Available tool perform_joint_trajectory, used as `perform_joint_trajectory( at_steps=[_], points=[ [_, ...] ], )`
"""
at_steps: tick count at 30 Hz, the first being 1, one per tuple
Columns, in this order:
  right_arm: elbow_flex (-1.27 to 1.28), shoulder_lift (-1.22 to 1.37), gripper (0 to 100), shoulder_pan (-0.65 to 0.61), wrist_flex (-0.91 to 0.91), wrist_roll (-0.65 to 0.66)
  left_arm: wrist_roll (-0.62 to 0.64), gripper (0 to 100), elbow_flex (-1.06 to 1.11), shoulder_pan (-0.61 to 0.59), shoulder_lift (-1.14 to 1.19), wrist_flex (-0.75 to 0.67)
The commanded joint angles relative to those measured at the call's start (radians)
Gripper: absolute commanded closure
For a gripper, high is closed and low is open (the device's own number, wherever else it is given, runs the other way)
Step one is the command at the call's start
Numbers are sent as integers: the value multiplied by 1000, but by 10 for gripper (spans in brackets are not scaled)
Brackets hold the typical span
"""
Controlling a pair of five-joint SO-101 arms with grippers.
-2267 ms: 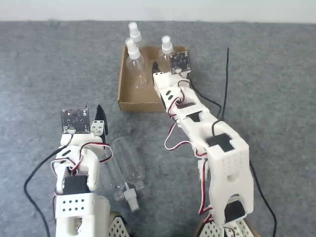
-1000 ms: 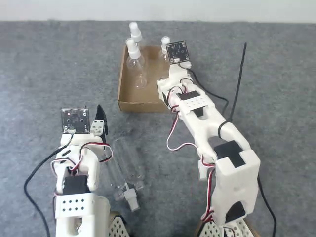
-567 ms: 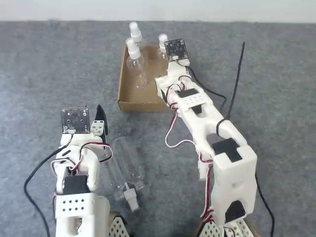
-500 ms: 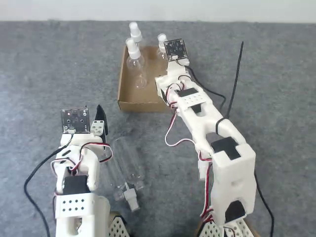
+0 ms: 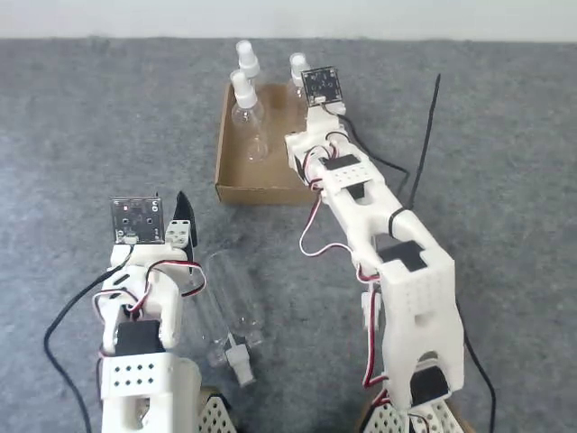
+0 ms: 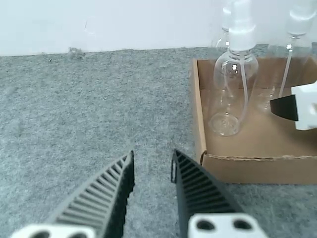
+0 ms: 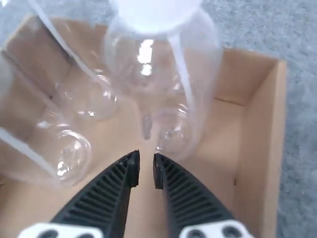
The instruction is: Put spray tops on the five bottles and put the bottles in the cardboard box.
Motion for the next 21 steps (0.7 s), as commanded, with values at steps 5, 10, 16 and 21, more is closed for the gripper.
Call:
perform_joint_trajectory(
  at_steps=[5, 10, 16, 21],
  points=[
    [-138, 42, 990, 16, -4, 11, -8, 885, -12, -9, -14, -29],
    [-150, 47, 989, 16, -5, 9, -8, 885, -12, -9, -14, -29],
    [-126, -5, 989, 18, 44, 9, -8, 885, -12, -9, -14, -31],
    [-34, -147, 986, 15, 122, 9, -8, 885, -12, -11, -14, -32]
  ],
)
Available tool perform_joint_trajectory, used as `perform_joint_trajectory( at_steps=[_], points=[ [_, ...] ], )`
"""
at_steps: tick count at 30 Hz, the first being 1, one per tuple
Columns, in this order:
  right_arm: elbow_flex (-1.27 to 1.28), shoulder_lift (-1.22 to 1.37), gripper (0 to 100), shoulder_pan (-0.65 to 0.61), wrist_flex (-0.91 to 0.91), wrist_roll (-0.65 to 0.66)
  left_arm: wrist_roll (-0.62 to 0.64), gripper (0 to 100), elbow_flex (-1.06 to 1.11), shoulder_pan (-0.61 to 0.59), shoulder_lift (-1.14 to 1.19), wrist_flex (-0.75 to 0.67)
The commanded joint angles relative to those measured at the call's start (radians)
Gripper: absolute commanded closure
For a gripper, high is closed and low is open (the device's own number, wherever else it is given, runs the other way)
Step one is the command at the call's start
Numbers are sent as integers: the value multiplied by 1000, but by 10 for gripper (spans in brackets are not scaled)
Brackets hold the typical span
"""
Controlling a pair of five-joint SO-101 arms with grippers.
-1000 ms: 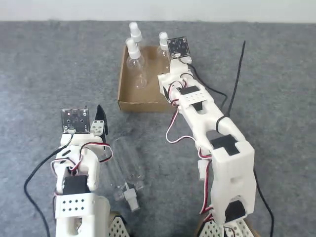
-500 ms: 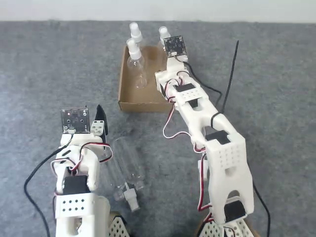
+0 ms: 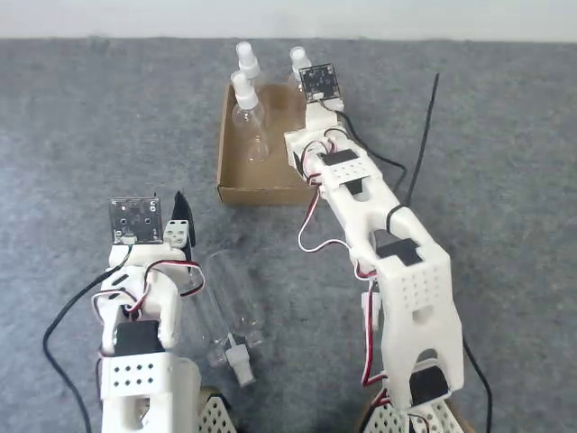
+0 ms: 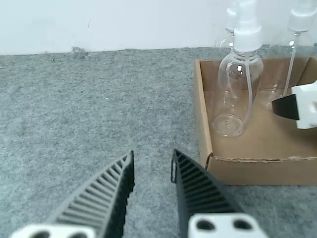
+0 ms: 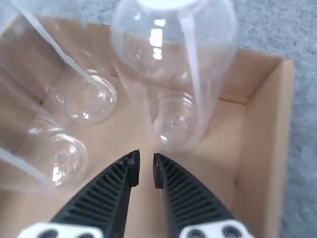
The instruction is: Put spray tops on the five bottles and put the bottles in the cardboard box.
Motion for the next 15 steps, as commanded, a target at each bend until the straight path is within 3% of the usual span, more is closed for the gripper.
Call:
perform_joint_trajectory(
  at_steps=[1, 15],
  points=[
    [44, -177, 986, 15, 36, 11, -8, 885, -13, -3, -14, -32],
    [350, -533, 985, 7, 44, 11, 5, 885, -30, -104, -14, -37]
  ],
)
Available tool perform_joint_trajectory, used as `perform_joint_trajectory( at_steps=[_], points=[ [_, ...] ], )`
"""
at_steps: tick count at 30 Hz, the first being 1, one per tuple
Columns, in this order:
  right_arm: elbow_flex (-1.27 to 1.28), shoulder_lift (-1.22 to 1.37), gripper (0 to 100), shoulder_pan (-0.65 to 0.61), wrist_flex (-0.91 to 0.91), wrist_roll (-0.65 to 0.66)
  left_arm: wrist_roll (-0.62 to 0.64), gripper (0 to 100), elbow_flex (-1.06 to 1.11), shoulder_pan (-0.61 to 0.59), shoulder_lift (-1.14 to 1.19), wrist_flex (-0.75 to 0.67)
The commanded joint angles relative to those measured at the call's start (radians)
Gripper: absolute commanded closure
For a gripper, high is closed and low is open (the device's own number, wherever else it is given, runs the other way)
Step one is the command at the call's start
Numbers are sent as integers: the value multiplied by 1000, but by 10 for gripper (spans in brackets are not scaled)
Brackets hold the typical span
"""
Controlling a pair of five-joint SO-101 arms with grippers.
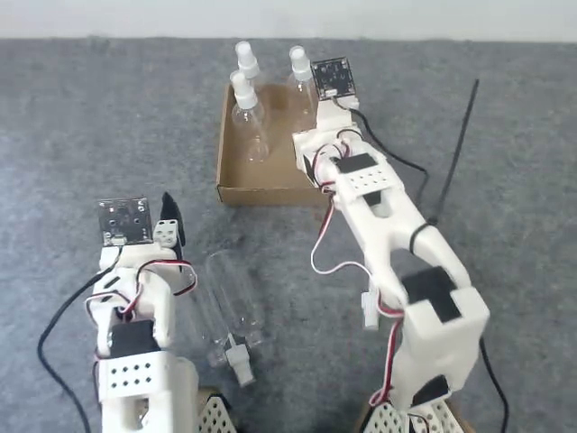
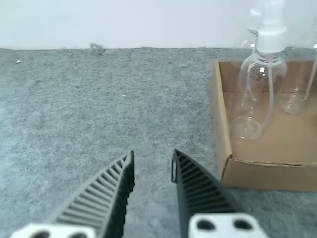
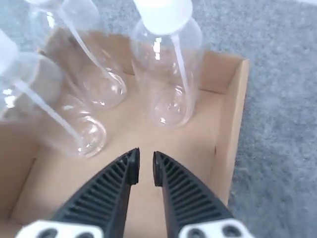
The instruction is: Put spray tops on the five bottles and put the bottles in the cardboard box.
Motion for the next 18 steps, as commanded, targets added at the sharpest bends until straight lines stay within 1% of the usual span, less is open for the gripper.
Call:
perform_joint_trajectory(
  at_steps=[1, 5, 10, 12, 14, 18],
  points=[
    [34, -165, 985, 4, 15, 12, 23, 885, -30, -38, -14, -44],
    [126, -294, 985, -13, 16, 14, 98, 883, -33, -97, -14, -71],
    [239, -449, 984, -73, 18, 15, 104, 882, -33, -100, -14, -69],
    [276, -504, 967, -96, 19, 15, 104, 882, -33, -100, -14, -69],
    [301, -559, 931, -119, 67, 15, 104, 881, -33, -101, -14, -69],
    [301, -648, 886, -174, 239, 14, 104, 881, -33, -101, -14, -69]
  ],
)
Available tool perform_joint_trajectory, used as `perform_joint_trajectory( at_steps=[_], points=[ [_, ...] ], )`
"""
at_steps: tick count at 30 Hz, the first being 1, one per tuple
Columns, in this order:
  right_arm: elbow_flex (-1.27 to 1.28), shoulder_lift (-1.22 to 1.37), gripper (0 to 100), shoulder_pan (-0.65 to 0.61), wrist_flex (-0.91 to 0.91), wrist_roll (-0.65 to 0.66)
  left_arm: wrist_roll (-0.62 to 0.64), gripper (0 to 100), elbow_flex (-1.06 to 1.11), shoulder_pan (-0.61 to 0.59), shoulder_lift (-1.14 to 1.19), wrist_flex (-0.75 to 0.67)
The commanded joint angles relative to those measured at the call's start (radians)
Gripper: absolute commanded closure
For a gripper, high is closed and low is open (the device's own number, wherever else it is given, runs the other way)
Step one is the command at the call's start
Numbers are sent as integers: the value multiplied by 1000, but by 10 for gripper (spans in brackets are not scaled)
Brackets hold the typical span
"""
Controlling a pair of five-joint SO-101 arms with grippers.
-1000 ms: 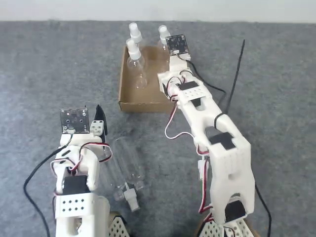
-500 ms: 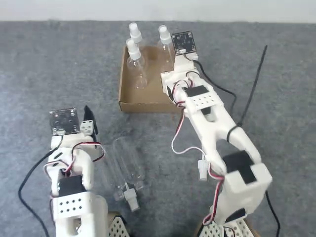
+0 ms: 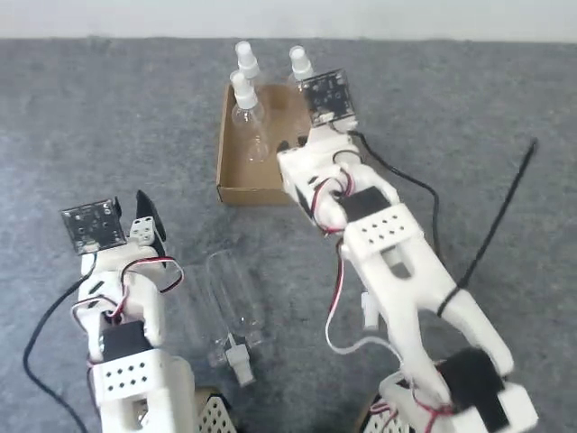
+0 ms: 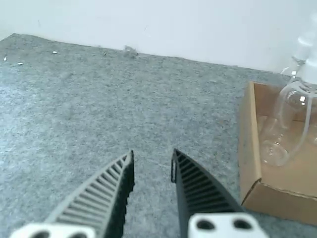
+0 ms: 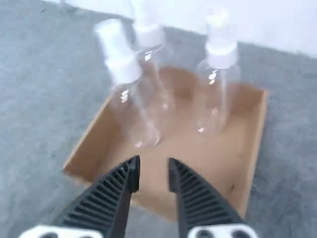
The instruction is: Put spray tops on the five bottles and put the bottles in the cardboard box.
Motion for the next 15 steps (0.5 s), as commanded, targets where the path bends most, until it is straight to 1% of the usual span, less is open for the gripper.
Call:
perform_joint_trajectory(
  at_steps=[1, 7, 10, 13, 15],
  points=[
    [-14, -136, 879, -58, 136, 9, 12, 881, -33, -6, -14, -31],
    [-9, -223, 876, -147, 286, 2, 12, 881, -33, -6, -14, -31],
    [-9, -255, 831, -193, 367, -2, 12, 880, -33, -8, -14, -31],
    [-9, -277, 775, -231, 443, -81, 12, 880, -33, -8, -14, -31],
    [-9, -277, 757, -254, 473, -130, 12, 880, -33, -8, -14, -31]
  ],
)
